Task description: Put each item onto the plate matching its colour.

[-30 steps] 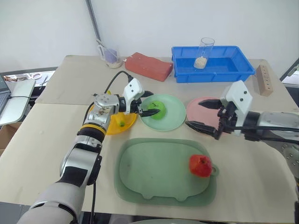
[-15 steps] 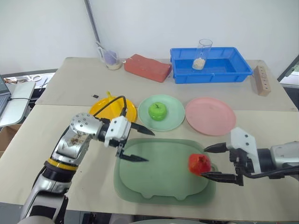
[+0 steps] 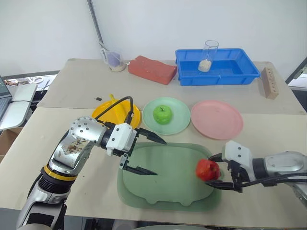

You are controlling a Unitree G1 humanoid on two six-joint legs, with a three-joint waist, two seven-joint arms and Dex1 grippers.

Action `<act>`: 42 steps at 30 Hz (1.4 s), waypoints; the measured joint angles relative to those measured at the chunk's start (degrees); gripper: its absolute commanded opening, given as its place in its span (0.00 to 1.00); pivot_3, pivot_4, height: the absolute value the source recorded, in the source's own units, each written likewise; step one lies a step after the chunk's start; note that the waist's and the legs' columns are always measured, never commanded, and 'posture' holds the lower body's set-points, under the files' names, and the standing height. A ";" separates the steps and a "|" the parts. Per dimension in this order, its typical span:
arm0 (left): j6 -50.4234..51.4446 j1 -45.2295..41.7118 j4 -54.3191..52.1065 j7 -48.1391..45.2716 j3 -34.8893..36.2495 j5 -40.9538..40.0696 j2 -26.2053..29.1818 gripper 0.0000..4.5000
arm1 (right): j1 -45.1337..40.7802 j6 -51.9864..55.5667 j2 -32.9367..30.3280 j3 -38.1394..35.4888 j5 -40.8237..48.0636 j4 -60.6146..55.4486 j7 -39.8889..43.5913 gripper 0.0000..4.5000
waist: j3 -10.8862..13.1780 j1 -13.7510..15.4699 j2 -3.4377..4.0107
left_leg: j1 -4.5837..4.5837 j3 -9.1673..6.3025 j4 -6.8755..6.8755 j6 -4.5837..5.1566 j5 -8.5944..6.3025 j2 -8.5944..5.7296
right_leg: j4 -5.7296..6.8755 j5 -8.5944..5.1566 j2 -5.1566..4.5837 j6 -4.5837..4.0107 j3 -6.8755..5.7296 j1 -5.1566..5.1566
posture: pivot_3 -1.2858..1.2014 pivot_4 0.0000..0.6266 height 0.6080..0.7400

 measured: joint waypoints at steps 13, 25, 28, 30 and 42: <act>5.02 -11.37 11.98 10.93 0.97 2.02 -5.55 1.00 | -17.26 7.35 5.83 -4.52 5.59 9.14 -7.34 0.66 | 0.02 0.09 -0.05 | 0.01 -0.04 0.18 0.01 0.00 -0.03 | 0.03 0.03 0.02 0.02 0.01 0.04 | 0.52 0.24 1.00; 9.53 -16.96 21.49 21.35 -0.47 6.59 -14.04 1.00 | -34.59 2.76 15.38 4.66 -10.00 43.63 -16.61 0.89 | -0.05 0.01 0.21 | -0.15 -0.02 0.11 0.17 -0.06 -0.04 | 0.27 0.16 0.15 -0.20 0.14 0.01 | 0.52 0.24 1.00; 9.39 -15.89 20.92 20.74 -0.51 6.96 -12.92 1.00 | -36.59 0.83 15.83 4.81 -11.73 47.43 -15.69 1.00 | -0.06 0.02 0.23 | -0.13 -0.02 0.11 0.16 -0.06 -0.04 | 0.26 0.16 0.15 -0.20 0.15 0.04 | 0.52 0.24 1.00; 9.47 -14.74 20.15 20.70 -0.46 6.96 -11.92 1.00 | -36.81 0.12 15.82 4.71 -12.02 48.20 -14.45 1.00 | -0.07 0.06 0.25 | -0.14 -0.02 0.11 0.16 -0.06 -0.03 | 0.26 0.16 0.15 -0.19 0.14 0.05 | 0.52 0.24 1.00; 16.94 -12.88 20.56 35.42 13.49 5.92 -7.71 1.00 | -29.12 2.83 15.50 -14.19 -4.74 33.12 -16.64 1.00 | -0.07 -0.02 0.27 | -0.10 -0.05 0.10 0.12 -0.04 -0.01 | 0.30 0.16 0.15 -0.17 0.13 0.10 | 0.52 0.24 1.00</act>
